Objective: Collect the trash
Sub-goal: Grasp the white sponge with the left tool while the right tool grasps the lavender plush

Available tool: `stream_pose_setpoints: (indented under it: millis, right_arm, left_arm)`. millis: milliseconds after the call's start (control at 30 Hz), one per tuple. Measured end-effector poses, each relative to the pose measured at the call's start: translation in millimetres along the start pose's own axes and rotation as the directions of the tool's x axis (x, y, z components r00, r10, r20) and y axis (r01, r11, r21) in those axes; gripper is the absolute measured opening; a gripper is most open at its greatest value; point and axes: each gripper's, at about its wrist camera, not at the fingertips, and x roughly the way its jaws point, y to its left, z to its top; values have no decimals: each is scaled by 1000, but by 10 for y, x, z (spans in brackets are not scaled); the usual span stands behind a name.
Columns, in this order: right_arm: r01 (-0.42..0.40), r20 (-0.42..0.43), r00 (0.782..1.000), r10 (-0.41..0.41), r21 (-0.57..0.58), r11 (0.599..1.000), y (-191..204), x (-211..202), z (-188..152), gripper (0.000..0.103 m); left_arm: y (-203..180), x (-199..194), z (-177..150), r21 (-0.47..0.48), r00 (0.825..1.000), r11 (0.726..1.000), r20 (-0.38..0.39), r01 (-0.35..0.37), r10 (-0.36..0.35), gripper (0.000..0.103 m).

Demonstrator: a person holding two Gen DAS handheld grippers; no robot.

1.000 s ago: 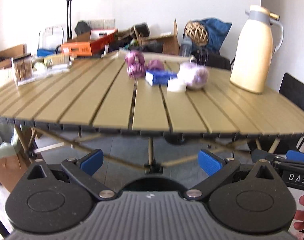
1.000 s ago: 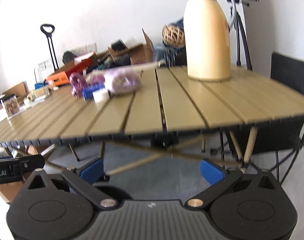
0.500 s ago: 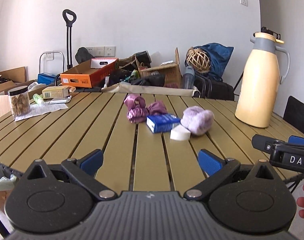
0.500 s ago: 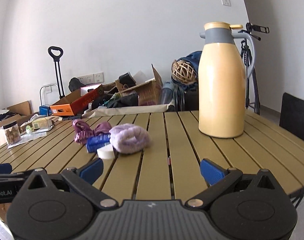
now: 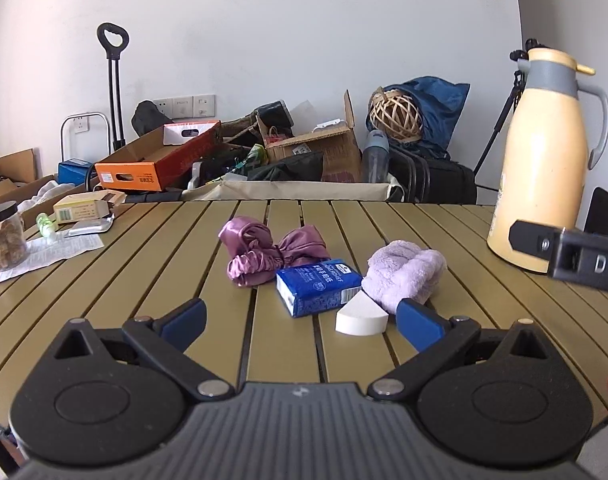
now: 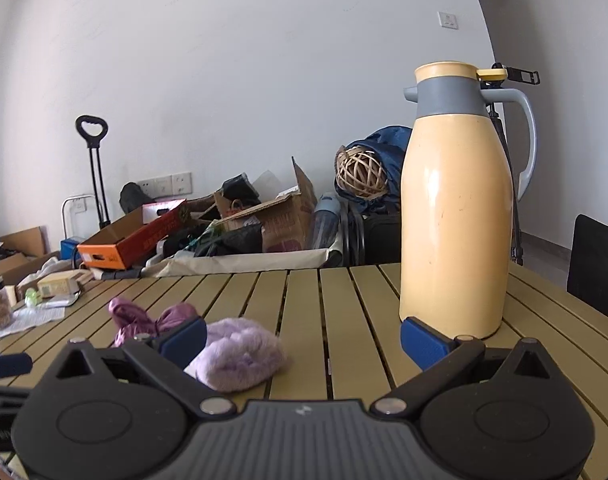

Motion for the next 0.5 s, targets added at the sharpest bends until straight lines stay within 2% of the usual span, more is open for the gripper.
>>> stream_pose_setpoints:
  millis: [233,400,433,500]
  right_arm:
    - [17,-45,999,-13,87,996,-143,351,-16,103]
    - [30,-77,997,-20,123,992,-183,485,-80,103]
    - [31,-83,996,-21,127,991,-188,502,-92,103]
    - [29,-96,995,-16,130,991,-184,526,-117,103]
  left_arm:
    - [-146,417,32,33,998,999,-67,23,-21,103]
    - [-227,648,11,52,993,999,-122,15,-9,102]
    - [-237,690,9,51,991,999,-135,13,-6,100]
    - [-250,753,6,49,987,999,-159,18,-10,87]
